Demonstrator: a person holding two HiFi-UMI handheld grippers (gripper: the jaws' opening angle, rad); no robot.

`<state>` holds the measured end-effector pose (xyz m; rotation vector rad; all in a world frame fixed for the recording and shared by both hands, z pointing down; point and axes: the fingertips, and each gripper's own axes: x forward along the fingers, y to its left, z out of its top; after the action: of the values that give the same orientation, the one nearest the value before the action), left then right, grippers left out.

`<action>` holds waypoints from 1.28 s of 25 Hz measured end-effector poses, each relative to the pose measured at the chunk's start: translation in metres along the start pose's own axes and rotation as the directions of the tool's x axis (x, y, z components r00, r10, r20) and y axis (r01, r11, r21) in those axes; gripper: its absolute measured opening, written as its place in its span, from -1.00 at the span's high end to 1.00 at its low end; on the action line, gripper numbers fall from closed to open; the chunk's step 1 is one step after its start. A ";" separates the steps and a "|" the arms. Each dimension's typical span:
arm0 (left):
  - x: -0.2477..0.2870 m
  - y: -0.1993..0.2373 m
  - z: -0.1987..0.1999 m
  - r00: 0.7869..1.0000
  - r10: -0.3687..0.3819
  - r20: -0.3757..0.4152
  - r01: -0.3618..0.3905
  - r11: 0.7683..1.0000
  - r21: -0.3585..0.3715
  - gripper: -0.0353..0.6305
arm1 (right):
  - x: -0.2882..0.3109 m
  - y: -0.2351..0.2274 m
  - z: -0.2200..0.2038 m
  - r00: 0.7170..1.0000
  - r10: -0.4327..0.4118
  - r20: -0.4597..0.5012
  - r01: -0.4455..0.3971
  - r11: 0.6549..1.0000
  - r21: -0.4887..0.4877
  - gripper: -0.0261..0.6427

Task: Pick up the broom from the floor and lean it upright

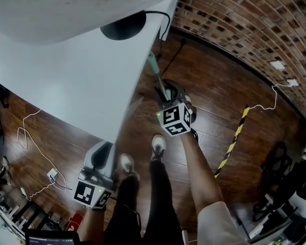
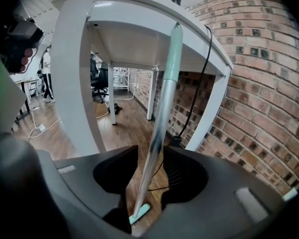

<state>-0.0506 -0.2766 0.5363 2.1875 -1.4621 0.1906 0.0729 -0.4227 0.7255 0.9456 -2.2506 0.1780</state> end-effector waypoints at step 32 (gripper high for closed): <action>-0.183 -0.097 0.197 0.958 -0.173 0.227 0.093 0.941 0.325 0.89 | -0.448 0.052 0.185 0.837 -0.470 0.281 0.341 0.849 0.404 0.89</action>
<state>-0.0700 -0.1896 0.2643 2.6414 -1.4902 0.1021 0.1645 -0.1923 0.3060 1.7620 -2.3195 0.2097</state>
